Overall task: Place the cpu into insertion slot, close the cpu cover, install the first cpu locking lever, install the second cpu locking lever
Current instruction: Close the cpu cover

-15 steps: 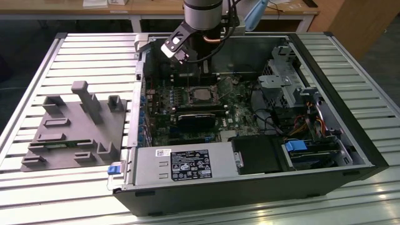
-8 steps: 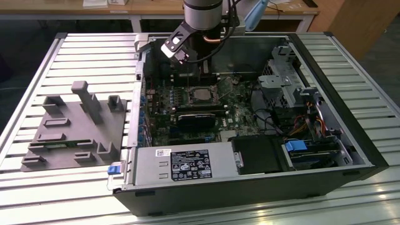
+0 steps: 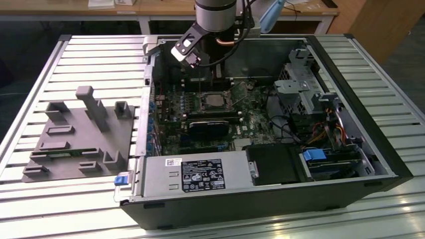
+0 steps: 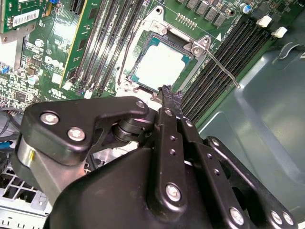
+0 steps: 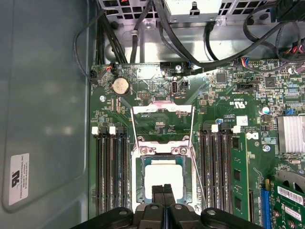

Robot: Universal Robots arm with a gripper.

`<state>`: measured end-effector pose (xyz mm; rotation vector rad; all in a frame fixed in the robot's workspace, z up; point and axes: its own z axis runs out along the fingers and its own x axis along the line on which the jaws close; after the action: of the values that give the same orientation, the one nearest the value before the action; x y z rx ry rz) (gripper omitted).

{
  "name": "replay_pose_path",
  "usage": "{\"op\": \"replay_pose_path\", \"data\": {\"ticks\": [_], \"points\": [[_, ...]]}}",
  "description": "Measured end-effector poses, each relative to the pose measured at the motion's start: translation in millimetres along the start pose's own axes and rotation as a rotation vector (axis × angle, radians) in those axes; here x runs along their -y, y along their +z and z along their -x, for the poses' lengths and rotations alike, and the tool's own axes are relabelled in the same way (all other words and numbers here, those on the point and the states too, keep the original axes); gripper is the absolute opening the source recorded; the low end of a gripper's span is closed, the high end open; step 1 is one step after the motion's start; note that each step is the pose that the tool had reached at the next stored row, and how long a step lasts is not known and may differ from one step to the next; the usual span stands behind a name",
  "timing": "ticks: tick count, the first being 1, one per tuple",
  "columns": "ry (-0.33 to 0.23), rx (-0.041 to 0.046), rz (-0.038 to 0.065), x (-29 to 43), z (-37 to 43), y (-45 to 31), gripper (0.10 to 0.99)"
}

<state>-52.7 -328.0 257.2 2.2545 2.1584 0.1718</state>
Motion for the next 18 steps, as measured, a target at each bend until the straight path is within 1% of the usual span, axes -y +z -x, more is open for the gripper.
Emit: {"op": "replay_pose_path", "data": {"ticks": [3, 4, 6, 11, 14, 18], "points": [[0.000, 0.0001, 0.000, -0.1, 0.0, 0.0, 0.106], [0.000, 0.0003, 0.000, -1.2, -0.1, 0.0, 0.106], [0.000, 0.0000, 0.000, -4.6, -0.2, 0.4, 0.106], [0.000, 0.0000, -0.001, -16.2, -0.7, 1.5, 0.106], [0.000, 0.0001, -0.002, -26.3, -1.1, 2.3, 0.106], [0.000, 0.0002, -0.005, -44.3, -1.8, 4.0, 0.106]]}}
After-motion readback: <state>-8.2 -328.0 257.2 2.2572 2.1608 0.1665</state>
